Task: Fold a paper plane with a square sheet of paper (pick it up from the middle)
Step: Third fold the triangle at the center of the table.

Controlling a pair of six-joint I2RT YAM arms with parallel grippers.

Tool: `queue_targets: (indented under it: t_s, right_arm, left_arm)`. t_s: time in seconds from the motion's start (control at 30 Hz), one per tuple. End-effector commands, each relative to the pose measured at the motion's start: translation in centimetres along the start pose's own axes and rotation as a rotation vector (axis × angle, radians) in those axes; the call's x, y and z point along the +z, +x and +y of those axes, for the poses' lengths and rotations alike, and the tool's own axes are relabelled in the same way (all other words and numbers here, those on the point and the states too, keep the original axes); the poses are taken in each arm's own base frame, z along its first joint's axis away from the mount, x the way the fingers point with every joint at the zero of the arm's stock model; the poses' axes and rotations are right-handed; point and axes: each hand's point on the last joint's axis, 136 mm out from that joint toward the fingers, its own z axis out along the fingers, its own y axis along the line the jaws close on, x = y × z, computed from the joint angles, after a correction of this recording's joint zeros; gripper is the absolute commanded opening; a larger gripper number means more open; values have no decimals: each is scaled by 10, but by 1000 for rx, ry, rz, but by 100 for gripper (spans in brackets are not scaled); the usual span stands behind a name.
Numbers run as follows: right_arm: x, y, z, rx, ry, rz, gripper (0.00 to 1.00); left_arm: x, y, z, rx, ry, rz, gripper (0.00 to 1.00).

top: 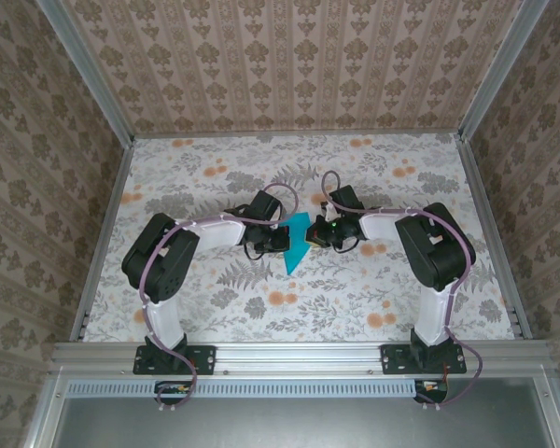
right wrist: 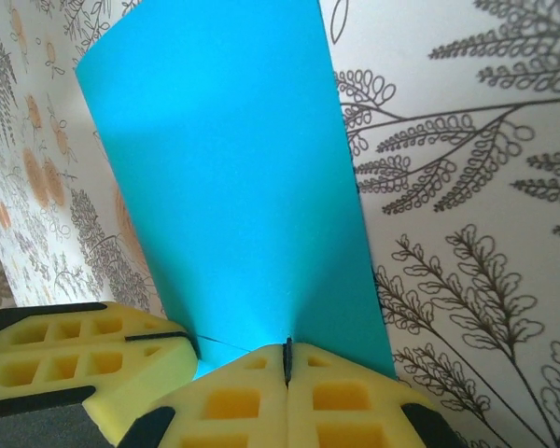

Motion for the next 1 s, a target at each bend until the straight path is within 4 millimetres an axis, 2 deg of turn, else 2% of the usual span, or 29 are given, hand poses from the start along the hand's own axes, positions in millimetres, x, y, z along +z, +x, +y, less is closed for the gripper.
queue_targets:
  t_s: [0.0,0.17,0.37,0.5,0.6,0.73,0.8,0.87,0.97]
  right_arm:
    - [-5,-1,15,-46,-18,-11,2]
    - [3,6,19,-78,-7,26,2]
    - [8,3,-9,-13,64,22,2]
    - [-1,-8,-28,52,100,-25,2]
    - [-13,-18,-32,90,98,-76,2]
    - [-34,-29,-27,85,101,-153,2]
    - [-39,-30,-17,57,74,-166,2]
    - [-40,-27,-4,15,32,-155,2]
    - [-31,-14,14,-36,-19,-94,2]
  left_arm:
    - [16,31,40,-38,-122,106,0]
    - [16,30,40,-34,-127,107,0]
    - [15,32,44,-33,-140,111,0]
    - [15,34,48,-32,-153,116,0]
    - [15,36,51,-35,-161,117,0]
    - [15,37,51,-34,-158,118,0]
    - [15,34,48,-32,-148,112,0]
    - [16,33,46,-29,-137,110,0]
    - [16,30,42,-23,-122,106,0]
